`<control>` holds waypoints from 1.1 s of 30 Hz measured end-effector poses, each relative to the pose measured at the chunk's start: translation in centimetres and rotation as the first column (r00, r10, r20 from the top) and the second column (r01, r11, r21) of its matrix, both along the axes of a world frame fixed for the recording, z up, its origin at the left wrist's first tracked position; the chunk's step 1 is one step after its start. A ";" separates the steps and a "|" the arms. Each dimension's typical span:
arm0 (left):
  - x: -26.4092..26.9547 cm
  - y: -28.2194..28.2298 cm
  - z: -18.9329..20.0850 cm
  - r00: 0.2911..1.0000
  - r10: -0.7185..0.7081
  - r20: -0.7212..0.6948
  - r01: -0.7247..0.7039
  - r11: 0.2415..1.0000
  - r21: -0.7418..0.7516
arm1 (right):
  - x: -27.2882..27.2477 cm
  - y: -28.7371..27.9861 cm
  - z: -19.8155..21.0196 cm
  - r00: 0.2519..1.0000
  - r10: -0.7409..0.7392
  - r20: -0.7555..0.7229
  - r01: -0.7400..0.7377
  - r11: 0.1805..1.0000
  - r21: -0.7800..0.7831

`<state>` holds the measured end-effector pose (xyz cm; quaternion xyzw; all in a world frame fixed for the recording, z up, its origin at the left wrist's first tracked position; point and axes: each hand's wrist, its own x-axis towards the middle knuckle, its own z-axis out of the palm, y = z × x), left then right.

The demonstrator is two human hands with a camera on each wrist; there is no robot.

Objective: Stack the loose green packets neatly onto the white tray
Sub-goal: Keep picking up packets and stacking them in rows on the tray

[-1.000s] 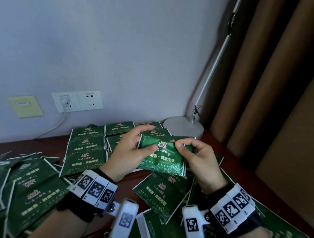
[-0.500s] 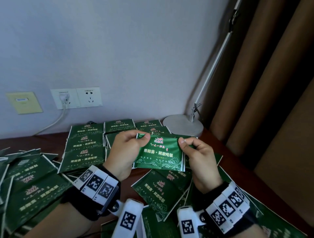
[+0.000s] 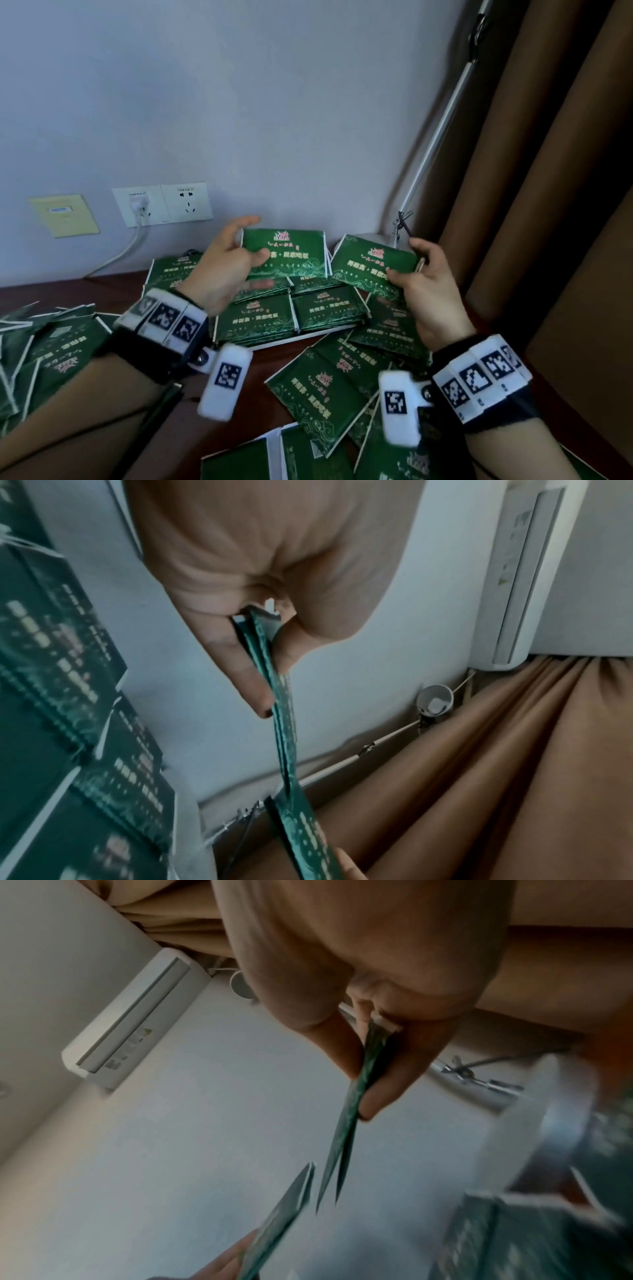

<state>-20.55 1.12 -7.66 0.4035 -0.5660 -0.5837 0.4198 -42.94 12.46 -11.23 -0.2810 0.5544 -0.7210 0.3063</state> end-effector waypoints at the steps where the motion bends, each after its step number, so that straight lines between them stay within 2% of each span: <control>1: -0.4 -0.9 0.6 1.000 0.008 0.020 -0.008 1.000 -0.004 | -0.5 -0.6 0.9 1.000 0.007 -0.009 -0.007 1.000 0.024; 4: -1.8 -3.8 1.7 0.986 0.073 0.152 -0.061 0.995 -0.080 | -1.6 -2.3 2.3 0.994 0.100 -0.033 -0.095 0.987 0.133; 7: -3.6 -6.6 1.5 0.964 0.139 0.228 -0.109 0.984 -0.140 | -2.1 -3.9 0.9 0.959 0.272 -0.077 -0.234 0.918 0.321; 9: -5.0 -8.4 1.3 0.932 0.171 0.318 -0.124 0.979 -0.161 | -2.2 -4.8 -0.6 0.928 0.349 -0.128 -0.265 0.863 0.431; 15: -8.5 -13.5 0.1 0.853 0.063 0.517 -0.004 0.993 -0.116 | -2.0 -6.2 -3.1 0.908 0.415 -0.053 -0.339 0.804 0.489; 17: -9.2 -15.1 -0.2 0.775 0.091 0.625 0.045 0.979 -0.197 | -2.1 -6.2 -3.3 0.921 0.380 -0.085 -0.289 0.813 0.506; 18: -9.4 -15.7 -0.3 0.718 0.111 0.687 0.080 0.968 -0.240 | -2.2 -6.3 -3.4 0.912 0.369 -0.178 -0.219 0.807 0.548; 21: -10.1 -17.0 -0.9 0.524 0.148 0.838 0.195 0.938 -0.287 | -2.4 -6.6 -3.6 0.801 0.395 -0.450 -0.004 0.755 0.656; 22: -10.3 -17.4 -1.3 0.459 0.173 0.872 0.228 0.925 -0.304 | -2.4 -6.6 -3.6 0.786 0.397 -0.475 0.022 0.748 0.663; 24: -10.6 -17.8 -2.1 0.377 0.200 0.904 0.278 0.907 -0.316 | -2.5 -6.7 -3.7 0.774 0.398 -0.493 0.040 0.746 0.665; 29: -11.1 -18.4 -4.0 0.291 0.172 0.941 0.344 0.899 -0.271 | -2.6 -6.6 -4.0 0.767 0.399 -0.502 0.048 0.745 0.666; 33: -10.6 -17.9 -3.8 0.237 0.171 0.956 0.388 0.886 -0.255 | -2.5 -6.6 -4.1 0.771 0.393 -0.501 0.035 0.760 0.649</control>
